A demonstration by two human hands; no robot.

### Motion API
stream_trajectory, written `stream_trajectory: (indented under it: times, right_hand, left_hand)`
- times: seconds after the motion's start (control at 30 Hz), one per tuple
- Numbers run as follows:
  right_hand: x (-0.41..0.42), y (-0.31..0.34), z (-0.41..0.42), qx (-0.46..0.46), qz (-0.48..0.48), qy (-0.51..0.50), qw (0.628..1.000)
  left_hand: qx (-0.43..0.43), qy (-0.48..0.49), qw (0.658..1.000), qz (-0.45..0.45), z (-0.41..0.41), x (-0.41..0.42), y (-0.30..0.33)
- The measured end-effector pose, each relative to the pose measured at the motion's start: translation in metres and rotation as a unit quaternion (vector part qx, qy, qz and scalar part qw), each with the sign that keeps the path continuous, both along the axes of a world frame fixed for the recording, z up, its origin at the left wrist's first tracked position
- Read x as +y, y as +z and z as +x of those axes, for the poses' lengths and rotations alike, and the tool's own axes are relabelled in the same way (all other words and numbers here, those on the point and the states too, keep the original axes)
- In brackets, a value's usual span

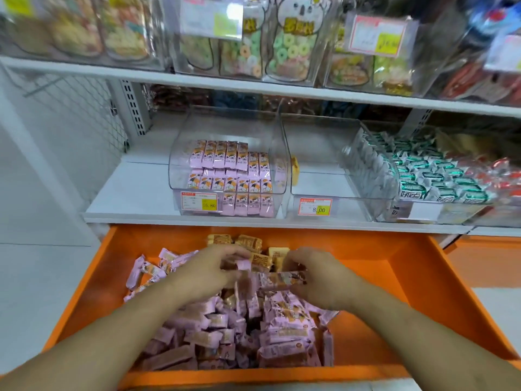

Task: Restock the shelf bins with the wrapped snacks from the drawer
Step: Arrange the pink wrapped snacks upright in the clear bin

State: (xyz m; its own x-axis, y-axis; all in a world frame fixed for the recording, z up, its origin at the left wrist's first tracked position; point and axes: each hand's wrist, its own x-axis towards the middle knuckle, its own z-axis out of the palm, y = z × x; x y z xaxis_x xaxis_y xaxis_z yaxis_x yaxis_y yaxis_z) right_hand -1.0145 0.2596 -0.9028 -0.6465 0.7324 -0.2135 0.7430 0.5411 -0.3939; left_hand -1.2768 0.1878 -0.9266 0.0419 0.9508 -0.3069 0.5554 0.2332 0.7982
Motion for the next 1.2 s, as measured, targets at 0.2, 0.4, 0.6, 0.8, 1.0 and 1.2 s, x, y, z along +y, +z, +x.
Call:
stream_trajectory:
  times: [0.2, 0.4, 0.6, 0.8, 1.0, 1.2]
  right_hand:
    - [-0.014, 0.078, 0.007, 0.139, -0.026, -0.038, 0.989]
    - [-0.037, 0.103, -0.009, 0.229, -0.017, -0.083, 0.970]
    - [-0.038, 0.096, -0.024, 0.296, -0.101, -0.134, 0.940]
    - [-0.036, 0.091, -0.036, 0.298, -0.079, -0.138, 0.941]
    - [-0.025, 0.095, -0.029, 0.296, -0.046, -0.171, 0.938]
    - [-0.028, 0.094, -0.026, 0.280, -0.030, -0.157, 0.947]
  left_hand:
    - [-0.302, 0.153, 0.941, 0.016, -0.001, -0.015, 0.075]
    - [-0.471, 0.228, 0.851, 0.035, 0.010, -0.023, 0.095]
    - [-0.498, 0.240, 0.833, 0.029, 0.026, -0.014, 0.094]
    - [-0.439, 0.231, 0.868, 0.004, 0.036, -0.009, 0.085]
    - [-0.413, 0.229, 0.881, -0.007, 0.025, 0.000, 0.081]
    - [-0.455, 0.244, 0.856, -0.013, 0.021, -0.004, 0.092]
